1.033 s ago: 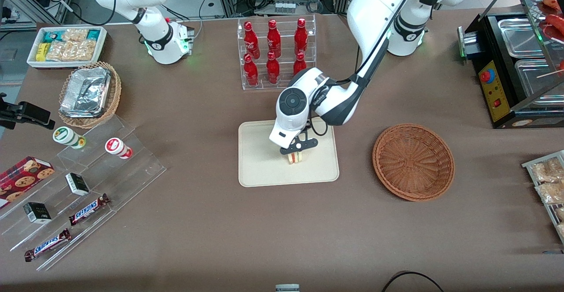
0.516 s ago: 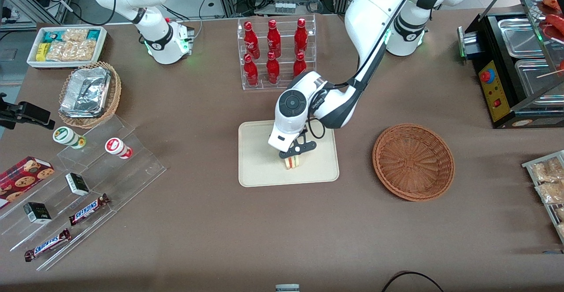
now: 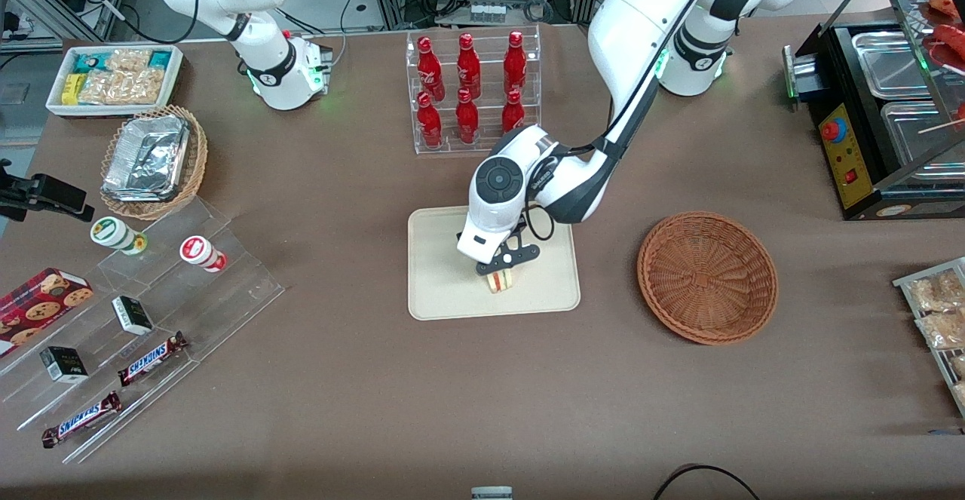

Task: Place sandwich from basket to tray
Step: 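Lower the sandwich onto the tray and open the left gripper, then raise the open left gripper away from the tray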

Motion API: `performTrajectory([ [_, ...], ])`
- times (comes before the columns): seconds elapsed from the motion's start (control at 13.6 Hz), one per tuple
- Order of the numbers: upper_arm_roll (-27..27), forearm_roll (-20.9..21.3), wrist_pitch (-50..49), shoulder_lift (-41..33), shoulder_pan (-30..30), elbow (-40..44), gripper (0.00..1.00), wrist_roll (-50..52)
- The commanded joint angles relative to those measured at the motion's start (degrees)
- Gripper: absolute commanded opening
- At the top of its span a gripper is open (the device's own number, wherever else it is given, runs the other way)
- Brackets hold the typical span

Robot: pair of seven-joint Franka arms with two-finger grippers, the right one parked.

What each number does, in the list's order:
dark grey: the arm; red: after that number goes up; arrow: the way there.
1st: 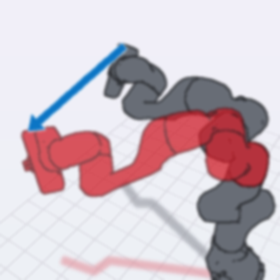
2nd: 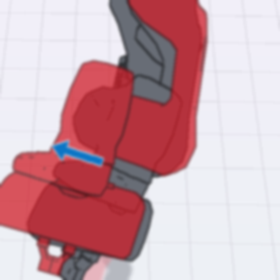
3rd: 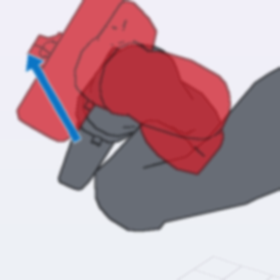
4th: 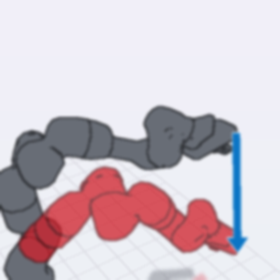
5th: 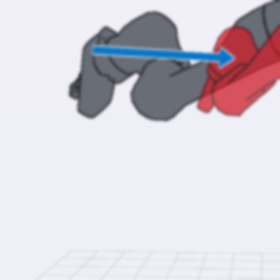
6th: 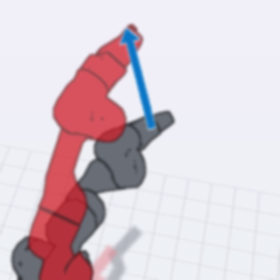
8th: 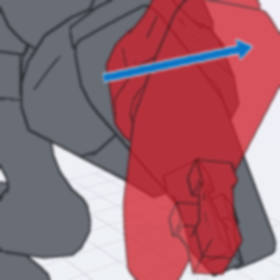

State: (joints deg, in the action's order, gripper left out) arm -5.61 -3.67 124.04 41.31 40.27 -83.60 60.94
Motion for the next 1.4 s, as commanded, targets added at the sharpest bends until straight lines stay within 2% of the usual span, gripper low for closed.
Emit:
performTrajectory([
  [0.0,0.78,-0.64,-7.55,-2.45,0.25,3.34,1.00,0.85],
  [0.22,0.95,-0.72,-19.50,-4.39,-0.10,9.76,1.00,-0.20],
  [0.44,0.95,-0.73,-21.73,-7.55,-2.47,9.42,1.00,-6.33],
  [0.66,0.95,-0.46,-30.05,-10.01,-6.86,9.77,1.00,-14.77],
  [0.89,1.13,0.06,-32.80,-13.17,-11.25,7.67,1.00,-17.16],
  [1.11,1.22,0.33,-33.95,-19.05,-16.52,1.01,1.00,-31.45],
  [1.33,1.22,1.90,-34.04,-25.47,-20.49,-4.98,1.00,-40.44],
])
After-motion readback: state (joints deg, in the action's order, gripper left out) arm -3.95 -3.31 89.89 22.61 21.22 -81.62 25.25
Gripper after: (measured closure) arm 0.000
